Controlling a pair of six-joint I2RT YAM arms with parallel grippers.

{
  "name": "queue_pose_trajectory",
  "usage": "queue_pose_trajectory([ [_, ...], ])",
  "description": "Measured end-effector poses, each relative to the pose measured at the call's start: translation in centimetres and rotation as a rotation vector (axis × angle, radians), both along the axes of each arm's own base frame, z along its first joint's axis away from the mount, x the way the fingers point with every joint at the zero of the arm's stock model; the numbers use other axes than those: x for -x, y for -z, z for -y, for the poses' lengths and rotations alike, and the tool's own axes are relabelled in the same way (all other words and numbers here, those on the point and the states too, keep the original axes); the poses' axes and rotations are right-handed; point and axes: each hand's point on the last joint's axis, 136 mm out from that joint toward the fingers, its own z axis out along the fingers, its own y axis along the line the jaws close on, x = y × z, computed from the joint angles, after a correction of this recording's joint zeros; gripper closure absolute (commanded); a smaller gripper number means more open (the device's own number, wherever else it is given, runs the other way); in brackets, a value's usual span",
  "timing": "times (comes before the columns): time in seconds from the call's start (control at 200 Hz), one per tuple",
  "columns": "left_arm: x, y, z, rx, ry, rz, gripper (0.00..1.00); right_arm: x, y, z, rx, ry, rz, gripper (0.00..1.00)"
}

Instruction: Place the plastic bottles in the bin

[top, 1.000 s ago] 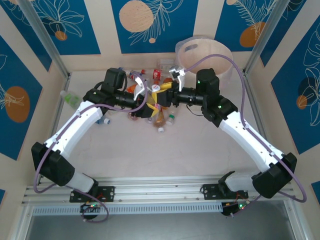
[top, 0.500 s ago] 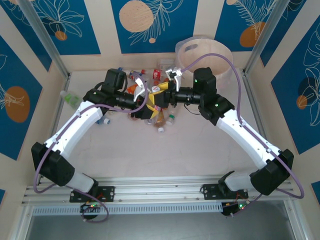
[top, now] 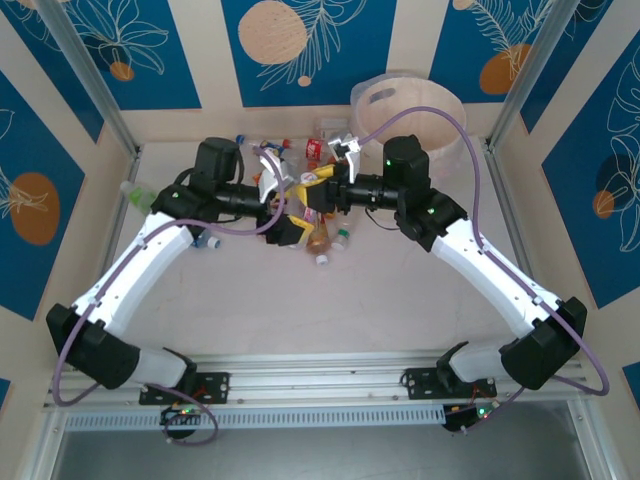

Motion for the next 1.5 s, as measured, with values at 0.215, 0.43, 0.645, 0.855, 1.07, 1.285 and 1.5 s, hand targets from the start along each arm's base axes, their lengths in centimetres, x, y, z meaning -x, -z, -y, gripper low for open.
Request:
queue_pose_trajectory([
  [0.215,-1.1,-1.3,-1.8,-0.02,-0.161,0.089,0.0,-2.0,0.5,1.0,0.035,0.132,0.014,1.0],
  [0.43,-2.9,-2.0,-5.8,-0.074,-0.449,0.164,0.0,-3.8,1.1,2.2,0.079,0.256,0.02,1.0],
  [0.645,-5.2,-2.2,-10.4,-0.141,-0.754,0.202,0.0,-5.1,-0.7,3.0,0.089,0.342,0.05,1.0],
  [0.855,-7.2,-0.6,-13.8,-0.211,-0.947,0.166,0.0,-7.2,-1.8,2.8,0.112,0.403,0.066,1.0],
  [1.07,-8.3,0.8,-16.5,-0.232,-1.073,0.109,0.0,-10.4,-2.8,3.2,0.157,0.523,0.097,1.0],
  [1.285,-8.6,2.6,-17.6,-0.251,-1.119,0.06,0.0,-13.6,-5.3,4.5,0.174,0.68,0.174,1.0],
  [1.5,-8.6,3.3,-17.8,-0.255,-1.124,0.043,0.0,-15.5,-7.3,7.0,0.207,0.789,0.256,1.0],
])
